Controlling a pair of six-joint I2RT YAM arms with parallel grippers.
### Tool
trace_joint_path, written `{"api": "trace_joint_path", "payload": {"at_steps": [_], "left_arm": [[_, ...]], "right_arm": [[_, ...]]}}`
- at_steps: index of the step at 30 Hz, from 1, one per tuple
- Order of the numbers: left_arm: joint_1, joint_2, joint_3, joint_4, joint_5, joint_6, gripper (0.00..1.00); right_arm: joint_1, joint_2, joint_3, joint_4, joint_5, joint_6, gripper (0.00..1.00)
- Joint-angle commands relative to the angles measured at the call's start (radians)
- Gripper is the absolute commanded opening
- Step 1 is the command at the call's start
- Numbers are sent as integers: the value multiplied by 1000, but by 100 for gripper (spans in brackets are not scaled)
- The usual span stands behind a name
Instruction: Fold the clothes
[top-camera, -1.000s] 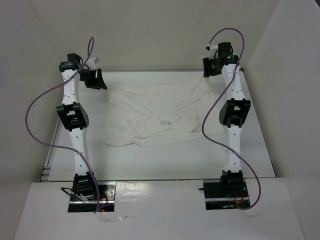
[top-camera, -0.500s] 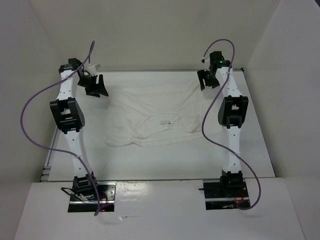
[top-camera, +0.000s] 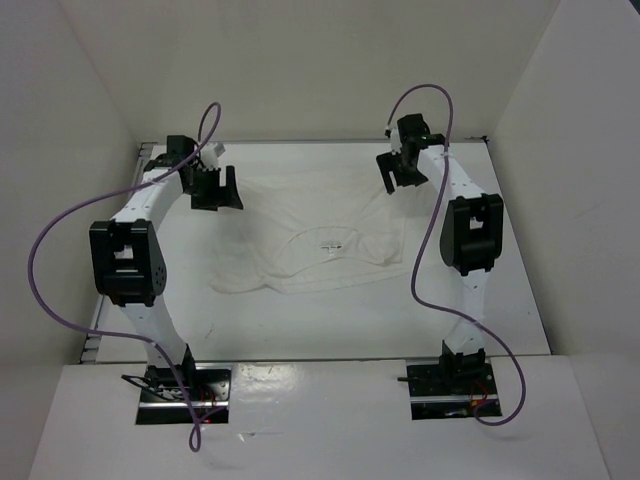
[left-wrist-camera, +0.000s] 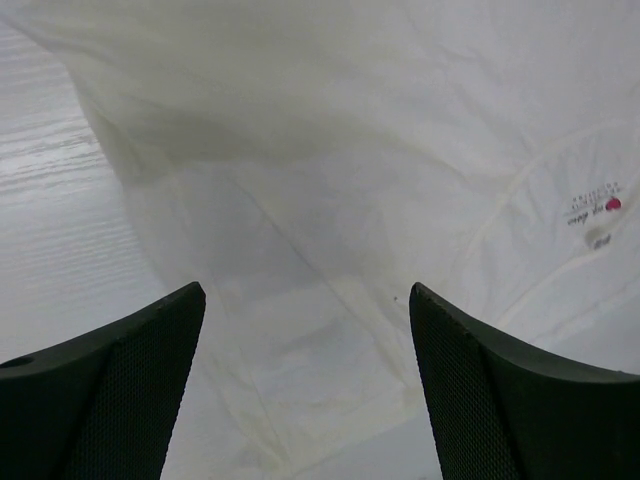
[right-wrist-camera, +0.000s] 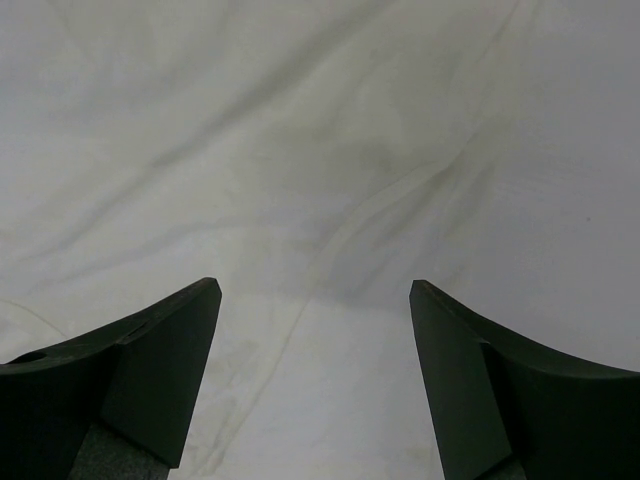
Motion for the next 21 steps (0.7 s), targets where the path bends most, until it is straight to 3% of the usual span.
{"api": "trace_joint_path", "payload": {"at_steps": [1,11,21], "left_arm": [[-13,36,-18,90,-122,-122,89],[-114,197,111,54,-312,-201,90],[-145,263,108,11,-340,-211,100]], "right_arm": [[-9,36,94,78,42,44,85],[-9,202,263,23,40,84,85],[-28,214,125,58,48,74,88]]}}
